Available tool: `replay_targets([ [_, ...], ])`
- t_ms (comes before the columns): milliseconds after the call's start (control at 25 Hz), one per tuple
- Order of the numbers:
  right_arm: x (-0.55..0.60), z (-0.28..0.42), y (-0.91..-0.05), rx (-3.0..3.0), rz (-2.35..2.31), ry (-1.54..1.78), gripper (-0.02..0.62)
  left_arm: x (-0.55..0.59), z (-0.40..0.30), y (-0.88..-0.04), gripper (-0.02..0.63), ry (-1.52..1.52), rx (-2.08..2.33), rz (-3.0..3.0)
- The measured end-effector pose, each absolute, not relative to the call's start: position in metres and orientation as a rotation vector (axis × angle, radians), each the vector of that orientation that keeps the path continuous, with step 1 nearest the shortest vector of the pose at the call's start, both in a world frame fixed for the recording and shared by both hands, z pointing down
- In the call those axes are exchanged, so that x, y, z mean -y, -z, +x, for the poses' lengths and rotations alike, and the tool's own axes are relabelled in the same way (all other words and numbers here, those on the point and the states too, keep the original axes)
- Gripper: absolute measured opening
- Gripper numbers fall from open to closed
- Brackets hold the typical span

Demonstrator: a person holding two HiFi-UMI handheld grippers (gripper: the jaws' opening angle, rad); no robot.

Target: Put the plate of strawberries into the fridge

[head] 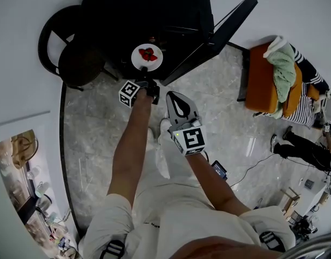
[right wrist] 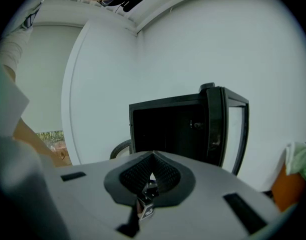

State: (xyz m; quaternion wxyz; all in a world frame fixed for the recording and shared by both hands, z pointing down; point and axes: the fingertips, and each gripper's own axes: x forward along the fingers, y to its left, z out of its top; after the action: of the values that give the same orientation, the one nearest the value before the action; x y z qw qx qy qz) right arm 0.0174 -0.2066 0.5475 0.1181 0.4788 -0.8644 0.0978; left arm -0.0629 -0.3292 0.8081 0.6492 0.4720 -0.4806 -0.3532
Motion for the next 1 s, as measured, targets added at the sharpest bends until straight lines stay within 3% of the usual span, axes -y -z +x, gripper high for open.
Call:
replay_targets([
  [1000, 0.206, 0.022, -0.563, 2.485, 1.413, -0.326, 0.012, 0.359, -0.056, -0.822, 0.014, 0.780, 1.093, 1.085],
])
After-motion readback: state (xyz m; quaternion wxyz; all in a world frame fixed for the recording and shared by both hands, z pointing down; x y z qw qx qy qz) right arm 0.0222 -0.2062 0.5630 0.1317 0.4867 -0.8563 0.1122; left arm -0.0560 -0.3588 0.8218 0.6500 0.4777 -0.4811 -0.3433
